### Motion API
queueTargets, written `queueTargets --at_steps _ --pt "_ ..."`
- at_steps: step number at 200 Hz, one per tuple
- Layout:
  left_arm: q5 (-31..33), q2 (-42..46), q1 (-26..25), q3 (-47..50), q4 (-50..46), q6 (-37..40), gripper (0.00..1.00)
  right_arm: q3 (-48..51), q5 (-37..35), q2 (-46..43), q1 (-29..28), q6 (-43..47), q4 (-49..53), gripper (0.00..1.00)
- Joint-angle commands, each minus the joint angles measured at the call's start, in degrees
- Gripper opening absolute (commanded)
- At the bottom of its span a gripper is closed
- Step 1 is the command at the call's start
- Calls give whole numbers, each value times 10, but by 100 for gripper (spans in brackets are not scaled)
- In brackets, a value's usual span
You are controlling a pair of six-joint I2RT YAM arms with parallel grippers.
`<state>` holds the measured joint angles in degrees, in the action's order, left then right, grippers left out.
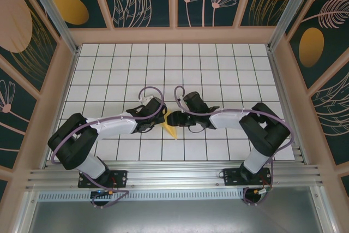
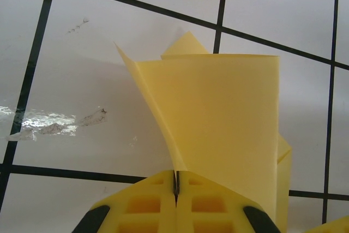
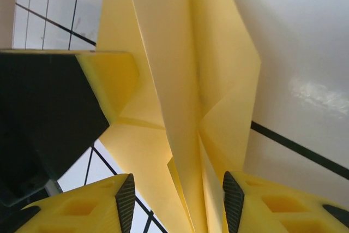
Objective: Fold a paper plane with a square sheet of paper (pick it up from the middle)
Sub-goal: Move the paper plane to the center of the table.
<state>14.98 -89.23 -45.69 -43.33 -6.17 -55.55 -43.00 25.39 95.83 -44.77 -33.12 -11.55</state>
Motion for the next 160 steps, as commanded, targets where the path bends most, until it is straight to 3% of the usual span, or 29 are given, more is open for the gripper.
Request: queueTargets --at_steps 1,52,160 --pt "-6 0 3 -5 7 6 4 -13 10 7 -10 6 0 48" --pt "-8 1 3 -5 9 5 4 -25 -11 12 -23 21 20 39" --pt "-8 3 3 0 15 2 4 -77 -62 75 -36 67 67 29"
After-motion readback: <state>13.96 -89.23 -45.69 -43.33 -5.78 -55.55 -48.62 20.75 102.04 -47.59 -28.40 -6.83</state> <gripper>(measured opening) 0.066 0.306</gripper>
